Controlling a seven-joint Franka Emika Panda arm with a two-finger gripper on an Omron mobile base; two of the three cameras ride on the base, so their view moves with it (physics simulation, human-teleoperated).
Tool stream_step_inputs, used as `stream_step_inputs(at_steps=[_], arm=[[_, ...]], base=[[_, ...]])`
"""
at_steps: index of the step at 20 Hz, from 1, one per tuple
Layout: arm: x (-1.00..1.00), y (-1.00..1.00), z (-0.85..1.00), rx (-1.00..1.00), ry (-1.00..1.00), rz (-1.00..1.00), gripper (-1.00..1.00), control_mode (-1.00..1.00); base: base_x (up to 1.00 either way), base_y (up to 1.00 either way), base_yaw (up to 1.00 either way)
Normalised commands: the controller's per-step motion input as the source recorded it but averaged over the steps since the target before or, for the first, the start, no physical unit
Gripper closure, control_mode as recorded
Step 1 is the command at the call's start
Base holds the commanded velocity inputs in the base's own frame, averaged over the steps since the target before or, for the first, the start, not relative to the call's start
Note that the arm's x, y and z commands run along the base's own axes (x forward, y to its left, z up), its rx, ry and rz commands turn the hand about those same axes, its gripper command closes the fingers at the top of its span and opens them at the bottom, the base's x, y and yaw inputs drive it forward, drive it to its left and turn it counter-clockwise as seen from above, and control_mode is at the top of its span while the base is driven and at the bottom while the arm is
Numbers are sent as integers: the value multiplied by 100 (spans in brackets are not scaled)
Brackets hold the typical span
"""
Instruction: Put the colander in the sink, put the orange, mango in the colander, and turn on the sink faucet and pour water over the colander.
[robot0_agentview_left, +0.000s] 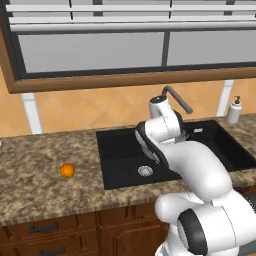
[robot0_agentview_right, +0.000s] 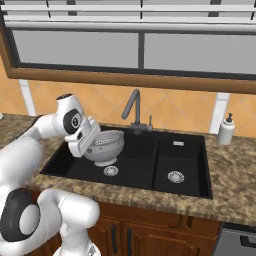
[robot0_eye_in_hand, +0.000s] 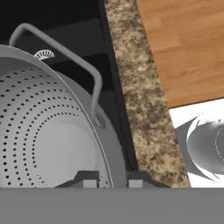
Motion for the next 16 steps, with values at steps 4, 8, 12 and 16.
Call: stream_step_inputs(at_steps=[4,8,12,16], arm=[[50,1,-30,-1,0,-8,100,-100],[28,-11,-31,3,0,-9,100,-100],[33,-2,-33,1,0,-13,100,-100],[30,-12,-39,0,0,-18,100,-100]], base=[[0,0,0],[0,0,0],[0,0,0],[0,0,0]])
